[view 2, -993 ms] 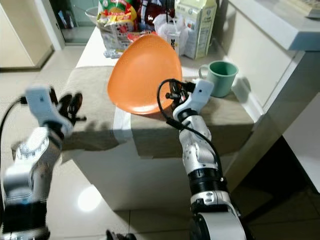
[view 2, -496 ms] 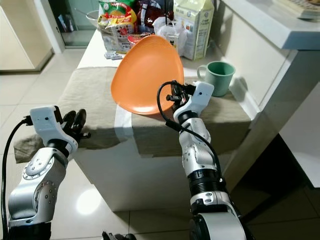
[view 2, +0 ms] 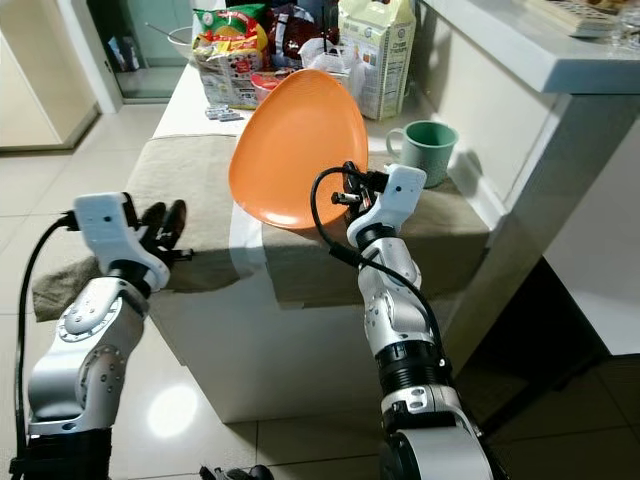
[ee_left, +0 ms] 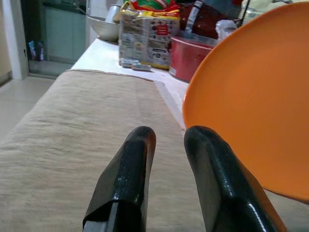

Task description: Setting the table

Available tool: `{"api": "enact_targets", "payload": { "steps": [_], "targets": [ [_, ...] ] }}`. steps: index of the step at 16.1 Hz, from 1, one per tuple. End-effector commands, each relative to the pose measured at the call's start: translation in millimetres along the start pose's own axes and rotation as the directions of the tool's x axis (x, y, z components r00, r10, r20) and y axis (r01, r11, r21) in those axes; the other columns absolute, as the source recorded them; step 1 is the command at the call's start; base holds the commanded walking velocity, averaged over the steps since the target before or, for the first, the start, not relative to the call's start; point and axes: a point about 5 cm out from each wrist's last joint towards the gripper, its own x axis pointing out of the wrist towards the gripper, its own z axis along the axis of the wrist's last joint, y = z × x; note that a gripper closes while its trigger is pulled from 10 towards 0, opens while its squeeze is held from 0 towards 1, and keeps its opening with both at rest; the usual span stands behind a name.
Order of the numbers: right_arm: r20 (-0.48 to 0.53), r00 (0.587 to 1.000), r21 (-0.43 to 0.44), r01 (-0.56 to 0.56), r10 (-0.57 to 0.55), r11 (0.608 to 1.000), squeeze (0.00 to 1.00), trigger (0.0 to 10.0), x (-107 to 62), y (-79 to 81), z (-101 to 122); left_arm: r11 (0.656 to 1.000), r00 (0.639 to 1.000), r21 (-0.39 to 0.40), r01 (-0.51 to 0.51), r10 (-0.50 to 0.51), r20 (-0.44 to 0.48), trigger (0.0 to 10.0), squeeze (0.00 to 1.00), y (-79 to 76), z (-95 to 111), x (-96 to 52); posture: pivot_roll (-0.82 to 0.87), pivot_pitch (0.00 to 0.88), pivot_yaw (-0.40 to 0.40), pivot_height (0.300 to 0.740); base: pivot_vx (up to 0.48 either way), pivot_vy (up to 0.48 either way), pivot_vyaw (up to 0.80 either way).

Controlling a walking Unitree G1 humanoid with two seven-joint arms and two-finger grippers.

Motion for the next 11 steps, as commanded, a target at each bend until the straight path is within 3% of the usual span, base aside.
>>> {"api": "enact_targets", "payload": {
  "steps": [1, 3, 11],
  "targets": [
    [-0.183, 0.982, -0.072, 0.025, -0.038, 0.997, 0.00, 0.0, -16.7, -13.0, -34.7, 1.000, 1.000, 0.006, 0.007, -0.007, 0.006, 10.0, 0.00, -2.7, 2.0, -0.9, -0.10, 0.020, 0.076, 0.740, 0.000, 0.000, 0.00],
    [-0.184, 0.982, -0.073, 0.029, -0.042, 0.997, 0.00, 0.0, -17.1, -14.3, -34.5, 1.000, 1.000, 0.014, 0.008, -0.008, 0.006, 10.0, 0.00, -2.6, 2.2, -0.4, -0.11, 0.024, 0.077, 0.740, 0.000, 0.000, 0.00],
    [-0.193, 0.980, -0.074, 0.032, -0.046, 0.997, 0.00, 0.0, -19.3, -13.8, -37.3, 0.999, 1.000, 0.040, 0.010, -0.010, 0.000, 10.0, 0.00, -1.0, 2.9, 1.3, -0.10, 0.026, 0.079, 0.740, -0.230, 0.000, 0.00]
  ]
}}
